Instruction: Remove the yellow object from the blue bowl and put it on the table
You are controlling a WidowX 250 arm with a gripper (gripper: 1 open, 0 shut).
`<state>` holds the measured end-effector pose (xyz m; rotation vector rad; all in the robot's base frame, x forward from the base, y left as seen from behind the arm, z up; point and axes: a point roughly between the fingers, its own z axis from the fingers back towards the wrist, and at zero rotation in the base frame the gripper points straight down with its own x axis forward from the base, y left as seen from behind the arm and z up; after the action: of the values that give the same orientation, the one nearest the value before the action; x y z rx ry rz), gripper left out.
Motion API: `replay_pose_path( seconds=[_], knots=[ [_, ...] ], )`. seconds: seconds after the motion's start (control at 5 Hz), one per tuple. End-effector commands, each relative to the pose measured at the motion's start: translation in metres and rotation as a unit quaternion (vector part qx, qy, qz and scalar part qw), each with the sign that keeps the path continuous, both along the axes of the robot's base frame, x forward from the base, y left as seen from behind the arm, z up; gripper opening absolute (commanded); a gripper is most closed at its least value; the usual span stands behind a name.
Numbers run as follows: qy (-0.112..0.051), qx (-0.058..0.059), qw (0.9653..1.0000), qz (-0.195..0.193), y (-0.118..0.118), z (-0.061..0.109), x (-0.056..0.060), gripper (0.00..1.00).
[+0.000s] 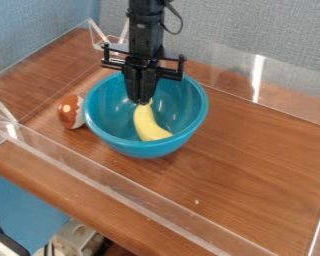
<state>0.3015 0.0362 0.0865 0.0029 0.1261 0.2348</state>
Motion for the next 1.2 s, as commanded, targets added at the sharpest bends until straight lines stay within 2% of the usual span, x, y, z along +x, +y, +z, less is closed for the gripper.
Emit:
replay_pose_path(
  seconds=[0.0,0.2,0.4,0.6,0.8,1.0],
  knots=[
    [-0.037,-0.007,0.999,0.025,-0.002,0.029,0.007,0.0],
    [-0.055,-0.021,0.9982,-0.009,-0.001,0.045,0.009,0.0],
    [-0.075,-0.038,0.9955,-0.044,0.0,0.066,0.009,0.0],
    [-0.089,-0.047,0.994,-0.044,-0.005,0.088,0.011,0.0],
    [-0.101,-0.049,0.9925,-0.049,-0.014,0.104,0.011,0.0],
    [-0.105,-0.053,0.9912,-0.062,-0.026,0.107,0.005,0.0]
  ],
)
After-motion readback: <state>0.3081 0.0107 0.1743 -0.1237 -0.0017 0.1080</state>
